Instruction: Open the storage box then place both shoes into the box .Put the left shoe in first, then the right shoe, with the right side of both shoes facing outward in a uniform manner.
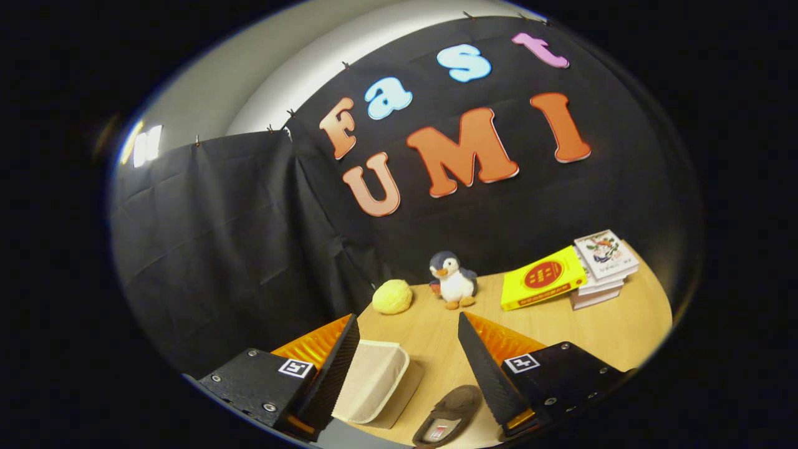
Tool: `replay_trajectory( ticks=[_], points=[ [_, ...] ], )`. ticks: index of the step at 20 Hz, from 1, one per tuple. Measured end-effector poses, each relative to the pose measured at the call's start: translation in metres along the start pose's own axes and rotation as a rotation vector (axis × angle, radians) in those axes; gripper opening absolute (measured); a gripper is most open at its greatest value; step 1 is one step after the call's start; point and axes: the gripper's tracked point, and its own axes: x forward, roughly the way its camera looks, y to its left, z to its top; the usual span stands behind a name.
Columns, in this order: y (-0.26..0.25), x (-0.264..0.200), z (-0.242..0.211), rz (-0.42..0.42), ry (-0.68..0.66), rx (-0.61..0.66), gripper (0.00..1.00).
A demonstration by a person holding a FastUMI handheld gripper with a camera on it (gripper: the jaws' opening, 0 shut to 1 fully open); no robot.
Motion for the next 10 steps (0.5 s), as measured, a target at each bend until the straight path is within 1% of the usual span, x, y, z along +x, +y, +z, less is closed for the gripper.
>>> replay_trajectory(
  ticks=[7,10],
  points=[
    [0.009,0.043,-0.088,0.109,0.282,0.173,0.96],
    [0.016,0.055,-0.123,0.147,0.389,0.194,0.96]
  ],
)
